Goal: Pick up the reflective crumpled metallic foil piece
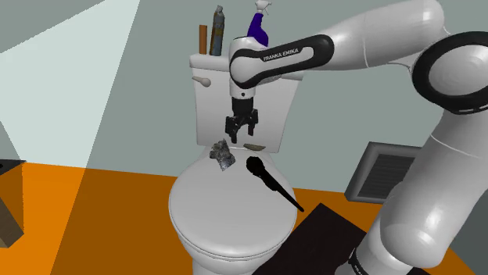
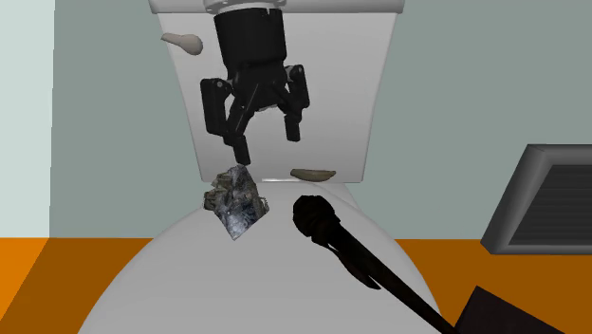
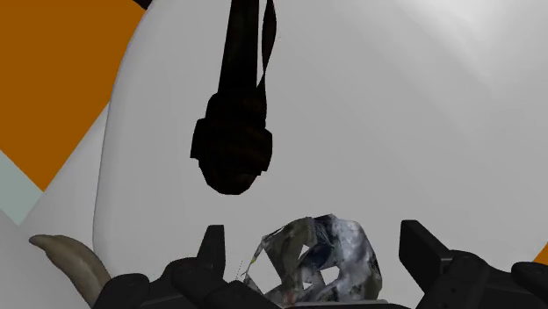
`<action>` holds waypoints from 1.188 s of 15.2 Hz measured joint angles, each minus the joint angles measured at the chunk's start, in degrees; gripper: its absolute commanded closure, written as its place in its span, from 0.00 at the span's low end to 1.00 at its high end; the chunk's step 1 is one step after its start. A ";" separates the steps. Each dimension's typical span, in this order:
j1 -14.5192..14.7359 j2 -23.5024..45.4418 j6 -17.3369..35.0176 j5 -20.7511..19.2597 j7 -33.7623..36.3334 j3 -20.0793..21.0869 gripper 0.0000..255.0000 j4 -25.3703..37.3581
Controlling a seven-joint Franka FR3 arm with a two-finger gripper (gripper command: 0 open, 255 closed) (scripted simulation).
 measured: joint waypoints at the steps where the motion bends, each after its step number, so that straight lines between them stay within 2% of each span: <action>1: 0.16 2.14 -0.42 -0.05 0.19 0.16 0.00 2.24; 4: 0.65 8.72 -0.18 -0.30 0.63 0.55 0.00 7.77; 9: 1.92 21.52 -2.23 -0.90 1.55 1.12 0.00 21.34; 11: 2.07 23.36 -1.72 -1.01 1.64 1.13 0.00 22.47; 17: 2.08 25.04 1.91 -1.18 1.72 1.06 0.00 20.48; 18: 2.09 25.17 2.21 -1.19 1.75 1.05 1.00 20.31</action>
